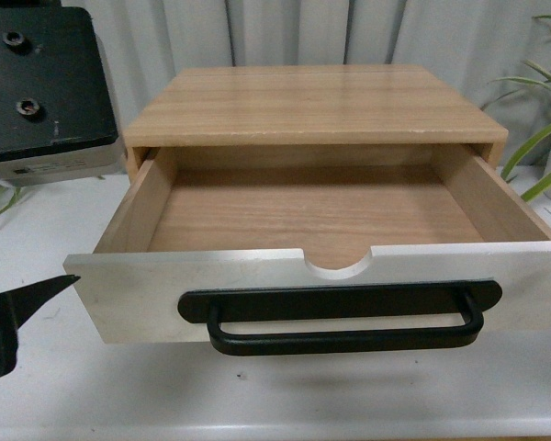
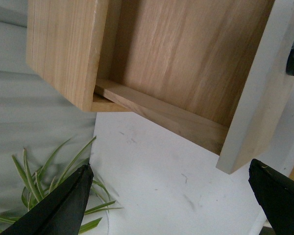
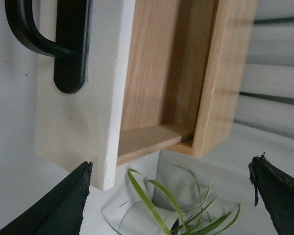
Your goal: Close drawer sideways
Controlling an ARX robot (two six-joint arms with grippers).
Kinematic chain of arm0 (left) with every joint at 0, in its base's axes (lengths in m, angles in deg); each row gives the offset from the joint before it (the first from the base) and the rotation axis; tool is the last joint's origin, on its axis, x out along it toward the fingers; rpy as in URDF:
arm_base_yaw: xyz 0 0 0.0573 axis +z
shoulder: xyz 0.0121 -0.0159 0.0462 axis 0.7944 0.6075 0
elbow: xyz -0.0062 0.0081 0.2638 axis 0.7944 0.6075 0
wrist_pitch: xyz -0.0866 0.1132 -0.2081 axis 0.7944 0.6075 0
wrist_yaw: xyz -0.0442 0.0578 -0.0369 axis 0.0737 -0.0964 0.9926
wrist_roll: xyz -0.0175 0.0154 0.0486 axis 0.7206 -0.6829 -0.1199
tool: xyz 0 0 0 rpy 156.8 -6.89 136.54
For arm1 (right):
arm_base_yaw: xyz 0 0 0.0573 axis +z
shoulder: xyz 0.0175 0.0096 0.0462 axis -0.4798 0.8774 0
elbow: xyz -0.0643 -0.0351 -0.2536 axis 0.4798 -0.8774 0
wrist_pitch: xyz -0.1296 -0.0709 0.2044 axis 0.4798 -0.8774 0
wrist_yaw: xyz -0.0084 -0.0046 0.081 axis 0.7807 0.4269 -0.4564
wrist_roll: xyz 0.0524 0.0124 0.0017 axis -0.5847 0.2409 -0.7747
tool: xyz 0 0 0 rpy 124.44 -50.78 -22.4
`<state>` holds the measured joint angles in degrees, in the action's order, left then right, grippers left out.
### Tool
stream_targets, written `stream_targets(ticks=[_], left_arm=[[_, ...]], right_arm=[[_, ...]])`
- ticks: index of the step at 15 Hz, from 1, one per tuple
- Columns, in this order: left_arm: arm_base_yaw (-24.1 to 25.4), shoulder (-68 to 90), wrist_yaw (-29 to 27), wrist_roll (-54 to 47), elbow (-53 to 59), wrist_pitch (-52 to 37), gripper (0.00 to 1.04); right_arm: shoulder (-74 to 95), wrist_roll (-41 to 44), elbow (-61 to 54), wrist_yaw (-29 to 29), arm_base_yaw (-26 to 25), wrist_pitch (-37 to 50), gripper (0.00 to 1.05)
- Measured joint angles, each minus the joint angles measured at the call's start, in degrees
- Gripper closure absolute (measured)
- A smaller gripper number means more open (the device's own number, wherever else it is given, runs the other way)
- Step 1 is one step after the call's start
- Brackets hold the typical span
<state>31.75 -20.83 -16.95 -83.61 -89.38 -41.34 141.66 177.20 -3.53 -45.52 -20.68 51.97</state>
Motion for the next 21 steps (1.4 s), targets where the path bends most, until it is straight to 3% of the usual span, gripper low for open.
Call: stream_targets(ticks=[12, 21], left_arm=[[1.11, 11.41, -0.26, 1.14, -1.86, -12.31, 0.07], [0.63, 23.67, -4.66, 4.61, -6.6, -27.12, 0.07]], right_arm=[[14.56, -6.38, 7.58, 1.88, 0.2, 5.18, 0.06], [26.23, -8.2, 19.65, 4.31, -1.29, 9.4, 0.06]])
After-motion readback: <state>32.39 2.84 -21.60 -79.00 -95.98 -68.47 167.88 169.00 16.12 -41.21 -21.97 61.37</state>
